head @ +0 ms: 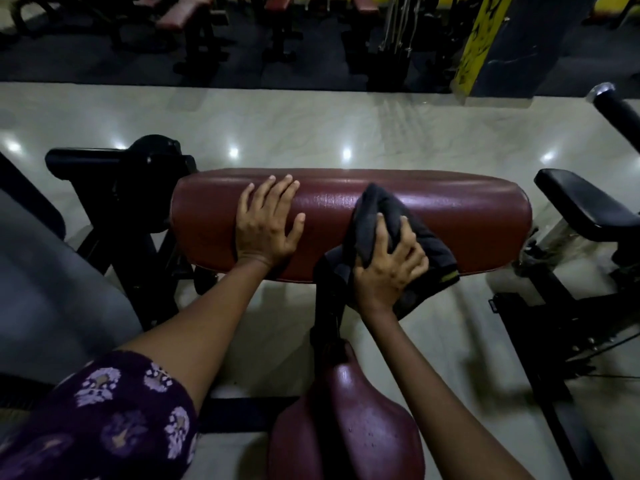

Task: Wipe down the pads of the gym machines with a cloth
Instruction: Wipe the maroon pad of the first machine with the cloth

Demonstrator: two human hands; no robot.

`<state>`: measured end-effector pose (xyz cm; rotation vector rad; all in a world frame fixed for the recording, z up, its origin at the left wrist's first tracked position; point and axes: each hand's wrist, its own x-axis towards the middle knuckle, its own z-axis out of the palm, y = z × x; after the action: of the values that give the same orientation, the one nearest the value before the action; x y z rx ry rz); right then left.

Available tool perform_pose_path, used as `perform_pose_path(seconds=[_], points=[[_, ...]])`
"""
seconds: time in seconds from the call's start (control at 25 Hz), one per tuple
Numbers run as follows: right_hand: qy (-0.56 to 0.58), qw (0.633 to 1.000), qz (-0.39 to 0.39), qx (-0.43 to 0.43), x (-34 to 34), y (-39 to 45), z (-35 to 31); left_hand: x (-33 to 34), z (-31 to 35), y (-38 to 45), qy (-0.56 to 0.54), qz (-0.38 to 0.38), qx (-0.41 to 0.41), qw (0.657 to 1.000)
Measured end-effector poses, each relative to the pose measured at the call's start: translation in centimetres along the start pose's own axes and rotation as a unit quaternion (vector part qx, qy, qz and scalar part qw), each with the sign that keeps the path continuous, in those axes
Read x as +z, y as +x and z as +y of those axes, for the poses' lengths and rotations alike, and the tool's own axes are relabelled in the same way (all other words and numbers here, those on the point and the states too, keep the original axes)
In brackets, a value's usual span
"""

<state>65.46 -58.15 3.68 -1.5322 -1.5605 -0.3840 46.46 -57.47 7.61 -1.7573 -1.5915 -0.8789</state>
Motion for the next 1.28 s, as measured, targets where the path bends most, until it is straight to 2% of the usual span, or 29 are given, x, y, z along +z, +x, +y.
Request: perform_pose_path(seconds=[0.12,0.2,0.4,0.56,0.68,0.76,0.96,1.12,1.28], points=[[-0.033,0.986,0.008,-0.166,-0.7,-0.7,1.7,-0.2,-0.1,0.1,-0.009,-0.014,-0.002,1.000],[-0.036,0.971,0.009,-0.235,-1.4,-0.5,3.3,-0.4,0.2,0.2,-0.012,-0.035,-0.015,0.999],[-0.011,0.955,-0.068,-0.287,-2.9,-1.0,5.1,-1.6,0.2,0.6,-0.030,-0.116,-0.038,0.992],[0.023,0.944,-0.183,-0.273,-4.9,-1.3,5.5,-3.1,2.5,-0.5,-0.045,-0.165,-0.106,0.980],[0.061,0.920,-0.292,-0.253,-6.7,-1.6,6.2,-4.5,6.6,-6.1,-0.078,-0.206,-0.155,0.963],[0.070,0.898,-0.349,-0.259,-7.4,-2.2,7.5,-5.3,9.0,-11.1,-0.104,-0.265,-0.172,0.943],[0.115,0.877,-0.416,-0.212,-9.0,-6.1,12.9,-7.1,13.7,-22.1,-0.151,-0.389,-0.269,0.868],[0.108,0.853,-0.486,-0.156,-9.9,-11.5,18.5,-7.8,15.9,-28.3,-0.148,-0.426,-0.311,0.837],[0.097,0.828,-0.544,-0.094,-10.0,-16.4,21.0,-7.5,16.9,-33.6,-0.120,-0.439,-0.370,0.810]])
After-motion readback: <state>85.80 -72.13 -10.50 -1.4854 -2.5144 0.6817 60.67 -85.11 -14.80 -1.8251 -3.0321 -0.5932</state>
